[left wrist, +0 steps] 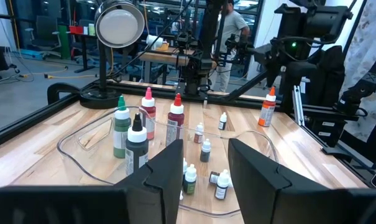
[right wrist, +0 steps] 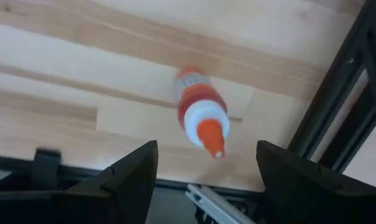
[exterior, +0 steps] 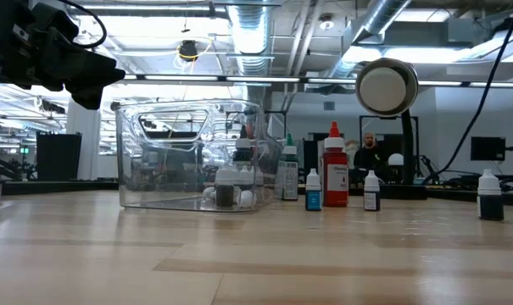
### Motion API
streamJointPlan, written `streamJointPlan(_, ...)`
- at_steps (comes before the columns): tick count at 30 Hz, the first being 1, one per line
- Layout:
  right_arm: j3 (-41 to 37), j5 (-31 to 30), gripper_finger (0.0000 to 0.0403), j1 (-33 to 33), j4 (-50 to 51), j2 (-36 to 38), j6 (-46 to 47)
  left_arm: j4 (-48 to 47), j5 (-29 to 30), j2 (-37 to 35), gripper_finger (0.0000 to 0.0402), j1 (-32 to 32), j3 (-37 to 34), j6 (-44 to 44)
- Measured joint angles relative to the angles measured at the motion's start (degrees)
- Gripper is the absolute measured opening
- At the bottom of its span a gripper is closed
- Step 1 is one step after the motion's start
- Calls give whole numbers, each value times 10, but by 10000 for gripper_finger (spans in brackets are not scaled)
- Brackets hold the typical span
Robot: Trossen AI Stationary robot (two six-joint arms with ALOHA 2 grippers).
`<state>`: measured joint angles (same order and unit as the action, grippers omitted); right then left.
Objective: Pick & Place food coloring
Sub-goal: Put the large orange food coloring bottle into the transparent bin
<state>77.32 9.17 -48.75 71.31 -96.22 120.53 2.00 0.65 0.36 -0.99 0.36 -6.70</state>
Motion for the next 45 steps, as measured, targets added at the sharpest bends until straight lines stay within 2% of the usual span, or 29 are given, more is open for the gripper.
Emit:
streamJointPlan(5, -11, 1, 264, 0, -4, -16, 1, 0, 0, 0, 118, 0, 0, 0)
streamJointPlan(11, -81, 12, 264, -3, -74, -11, 1, 0, 0, 0, 118, 0, 0, 0)
streamJointPlan(19, -129, 16, 259, -3, -146, -9, -15, 0, 0, 0, 118, 0, 0, 0)
streamJointPlan(23, -138, 16, 232, -1, -151, -9, -19, 0, 0, 0, 118, 0, 0, 0)
streamJointPlan(31, -139, 14, 128, 9, -150, -8, -35, 0, 0, 0, 118, 0, 0, 0)
streamJointPlan(37, -139, 14, 128, 36, -150, 3, -72, 0, 0, 0, 118, 0, 0, 0)
streamJointPlan(42, -139, 8, 140, 72, -143, 45, -101, 0, 0, 0, 118, 0, 0, 0)
streamJointPlan(45, -139, -17, 129, 99, -134, 77, -126, 0, 0, 0, 118, 0, 0, 0)
